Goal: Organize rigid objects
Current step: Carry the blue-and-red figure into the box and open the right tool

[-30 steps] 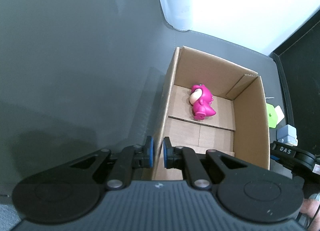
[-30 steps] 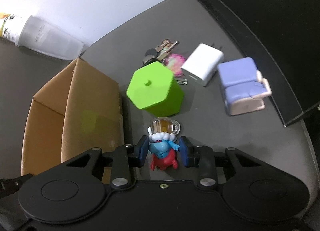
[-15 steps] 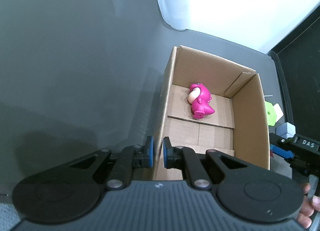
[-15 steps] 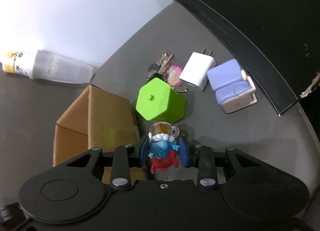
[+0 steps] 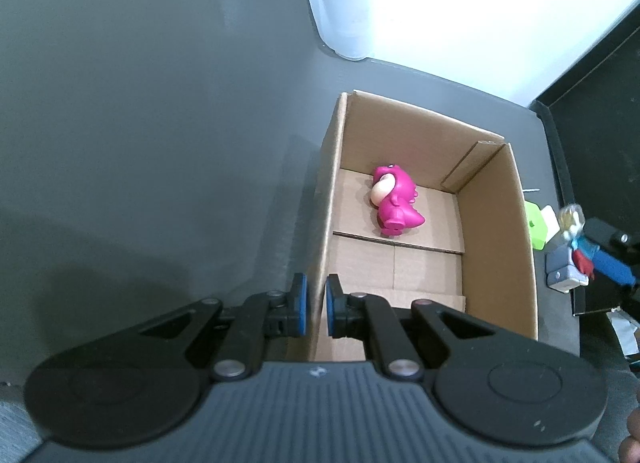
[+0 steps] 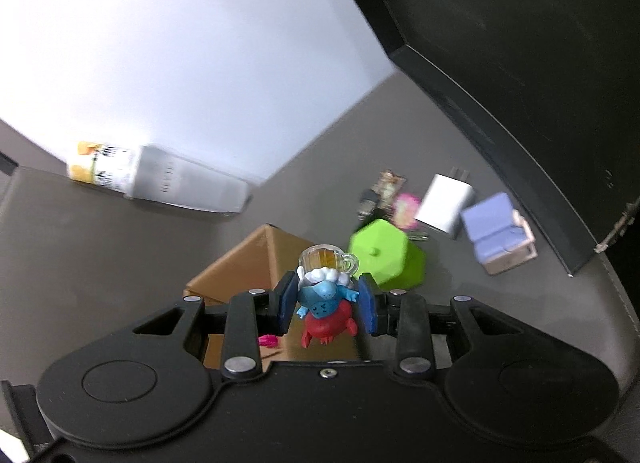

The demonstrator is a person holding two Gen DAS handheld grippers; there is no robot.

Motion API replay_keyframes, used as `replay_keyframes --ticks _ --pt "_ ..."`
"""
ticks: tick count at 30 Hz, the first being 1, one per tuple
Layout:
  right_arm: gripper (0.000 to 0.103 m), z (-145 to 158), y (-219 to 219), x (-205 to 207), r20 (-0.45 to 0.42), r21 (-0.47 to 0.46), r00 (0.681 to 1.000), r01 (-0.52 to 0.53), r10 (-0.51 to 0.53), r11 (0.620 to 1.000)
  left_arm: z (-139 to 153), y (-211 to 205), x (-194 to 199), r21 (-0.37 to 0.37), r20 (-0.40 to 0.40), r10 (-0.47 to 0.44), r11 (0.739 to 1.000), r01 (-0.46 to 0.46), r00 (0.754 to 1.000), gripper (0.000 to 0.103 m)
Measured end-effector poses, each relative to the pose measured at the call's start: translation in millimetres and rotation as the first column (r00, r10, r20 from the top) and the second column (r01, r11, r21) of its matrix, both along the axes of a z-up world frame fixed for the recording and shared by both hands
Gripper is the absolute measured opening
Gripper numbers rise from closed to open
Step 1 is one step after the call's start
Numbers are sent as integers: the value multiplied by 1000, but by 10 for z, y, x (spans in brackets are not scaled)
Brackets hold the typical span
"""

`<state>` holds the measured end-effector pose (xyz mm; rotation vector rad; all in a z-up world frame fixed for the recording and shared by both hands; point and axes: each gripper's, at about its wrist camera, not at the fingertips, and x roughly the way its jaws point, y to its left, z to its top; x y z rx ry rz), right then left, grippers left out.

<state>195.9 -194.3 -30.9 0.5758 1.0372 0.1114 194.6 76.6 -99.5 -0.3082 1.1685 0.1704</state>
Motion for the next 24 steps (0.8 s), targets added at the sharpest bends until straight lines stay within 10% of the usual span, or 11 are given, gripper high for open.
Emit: replay_keyframes --ticks 24 --pt "33 121 824 62 2 34 983 -183 183 982 26 -17 -18 -53 -10 -37 998 36 999 8"
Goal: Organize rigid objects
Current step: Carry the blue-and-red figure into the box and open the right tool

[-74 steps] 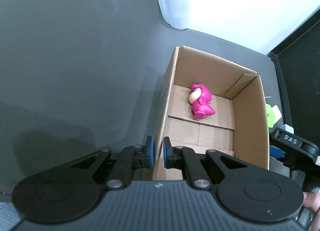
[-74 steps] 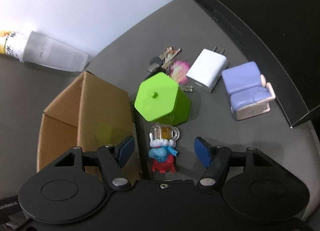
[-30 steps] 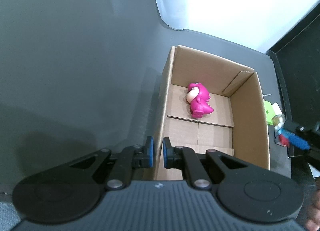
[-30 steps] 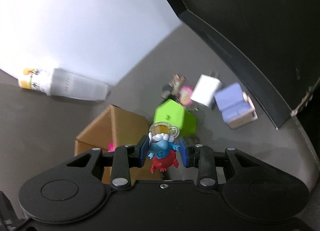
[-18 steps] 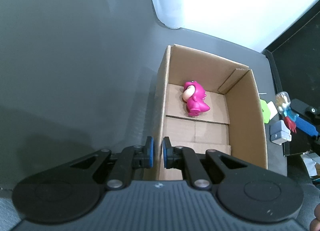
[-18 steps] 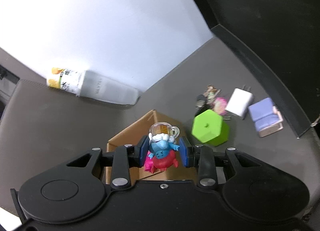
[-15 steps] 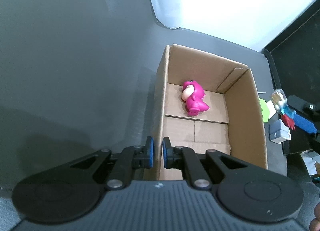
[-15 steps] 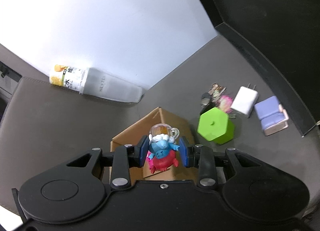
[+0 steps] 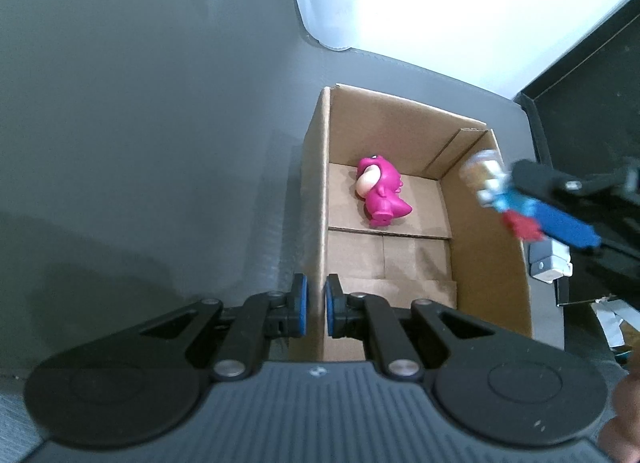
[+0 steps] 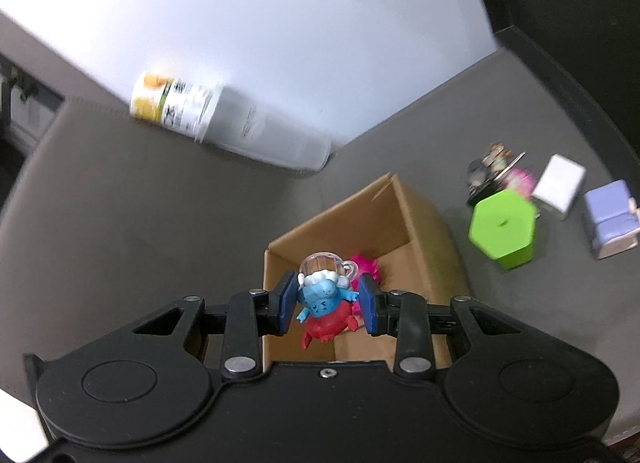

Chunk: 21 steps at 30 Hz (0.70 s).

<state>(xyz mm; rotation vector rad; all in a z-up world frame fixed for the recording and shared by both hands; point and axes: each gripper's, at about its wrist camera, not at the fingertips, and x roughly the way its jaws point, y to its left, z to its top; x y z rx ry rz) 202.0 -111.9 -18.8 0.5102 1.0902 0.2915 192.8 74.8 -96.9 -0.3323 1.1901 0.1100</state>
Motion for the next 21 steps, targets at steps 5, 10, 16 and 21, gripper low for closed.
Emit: replay_keyframes --ticks 5,10,16,21 --pt "33 -146 256 -8 -29 -39 999 -47 46 998 -2 14 0 -14 -8 -5 1000 4 1000 8" --pt "33 -351 368 8 -80 -73 995 -73 67 995 -6 15 12 -19 -11 -6 1000 6 1000 8" --pt "33 -541 464 34 -117 -122 990 -96 82 988 -22 27 38 -22 -14 -10 1000 10 1000 8" --pt "33 -647 535 47 -138 -131 985 -123 104 984 -21 21 27 -19 -14 -10 1000 9 1000 8"
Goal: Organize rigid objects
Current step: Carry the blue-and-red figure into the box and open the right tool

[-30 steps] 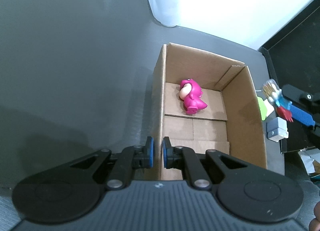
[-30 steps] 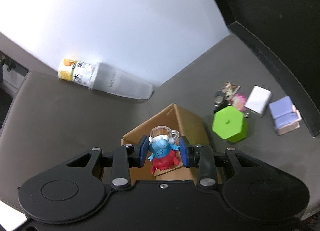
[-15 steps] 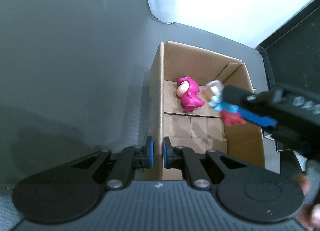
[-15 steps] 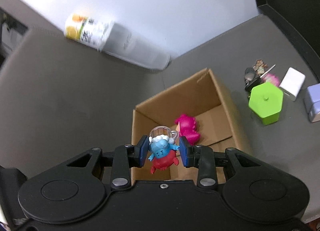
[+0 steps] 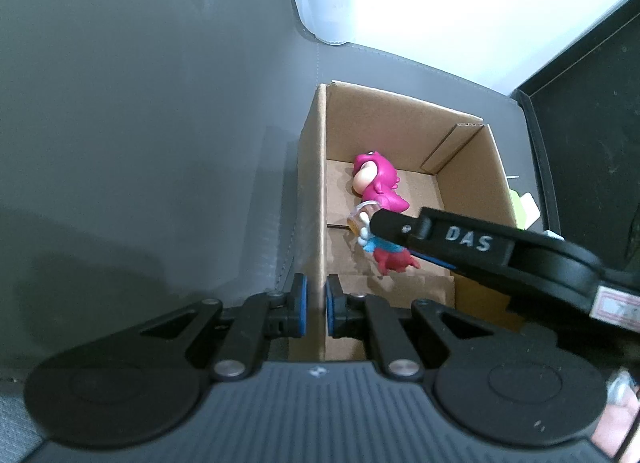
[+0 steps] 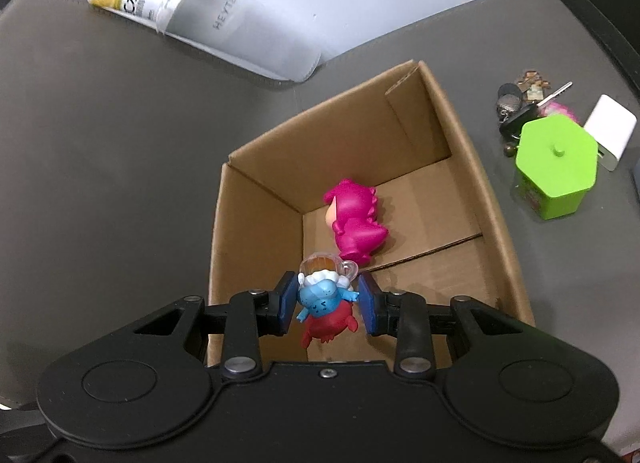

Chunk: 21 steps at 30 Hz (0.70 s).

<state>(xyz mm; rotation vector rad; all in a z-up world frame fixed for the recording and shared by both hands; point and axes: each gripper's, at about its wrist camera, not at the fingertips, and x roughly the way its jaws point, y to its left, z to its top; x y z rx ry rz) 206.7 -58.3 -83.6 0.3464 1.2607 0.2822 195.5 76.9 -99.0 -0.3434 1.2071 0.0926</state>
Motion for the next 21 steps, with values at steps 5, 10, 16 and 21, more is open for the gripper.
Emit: replay_keyframes --ticks 5,10,16,21 --pt "33 -97 26 35 -13 -18 1000 -2 1 1000 4 -15 -4 2 1 -4 1000 4 1000 9" --pt "35 -172 90 43 -26 -34 1000 -17 16 999 10 -15 -1 1 -1 -6 1000 6 1000 9" --pt "36 -21 0 26 8 28 1000 -2 2 1000 6 -21 6 9 -2 2 1000 -2 1000 8" --pt "37 208 -153 -25 58 69 998 4 -8 998 9 -36 0 13 -2 7 1000 -7 1000 8"
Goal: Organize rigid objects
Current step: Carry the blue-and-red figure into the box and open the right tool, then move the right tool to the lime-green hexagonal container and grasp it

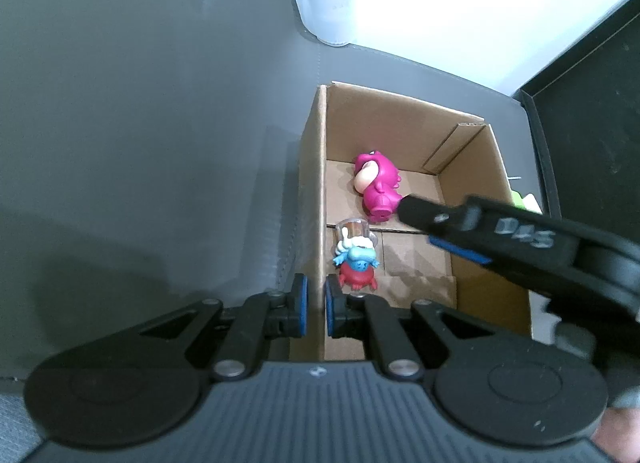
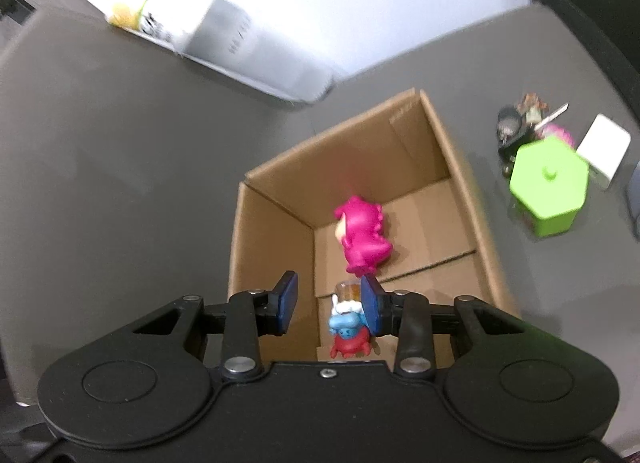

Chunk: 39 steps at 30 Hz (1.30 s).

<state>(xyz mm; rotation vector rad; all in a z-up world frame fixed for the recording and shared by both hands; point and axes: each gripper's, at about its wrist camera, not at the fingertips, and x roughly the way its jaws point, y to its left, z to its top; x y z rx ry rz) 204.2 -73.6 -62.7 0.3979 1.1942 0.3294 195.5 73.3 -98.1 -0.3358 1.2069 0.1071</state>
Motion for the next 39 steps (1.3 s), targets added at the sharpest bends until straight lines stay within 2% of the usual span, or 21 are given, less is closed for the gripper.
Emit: replay_keyframes --ticks 8,13,16,18,21,25,28,32,36,39 --pt "51 345 -124 -62 85 46 996 -8 5 999 -1 -20 -3 12 1 -4 1000 4 1000 8" --pt "67 471 -230 -69 126 58 992 1 -8 998 26 -36 6 26 9 -10 1000 10 1000 8" --pt "72 550 -303 -71 148 61 989 11 -20 998 36 -43 18 33 11 -13 999 12 1000 8" --pt "79 607 -363 -86 172 62 984 24 -34 998 40 -51 15 38 12 -15 999 14 1000 8" --pt "82 681 -457 -100 215 70 976 32 -47 997 34 -74 17 54 10 -23 998 23 1000 8" --pt "92 770 -611 -121 268 62 960 69 -83 996 6 -98 42 66 3 -24 998 24 1000 8" --pt "94 789 -753 -114 286 61 949 117 -130 991 -3 -111 56 73 -1 -23 997 23 1000 9" --pt "94 738 -912 -115 308 9 937 167 -162 986 -12 -103 68 78 1 -19 997 18 1000 9" --pt "94 617 -1075 -98 294 47 932 208 -212 977 -11 -134 75 100 9 -27 995 26 1000 9" --pt "94 512 -1151 -80 280 22 927 252 -248 967 -16 -124 88 94 3 -17 995 17 1000 9"
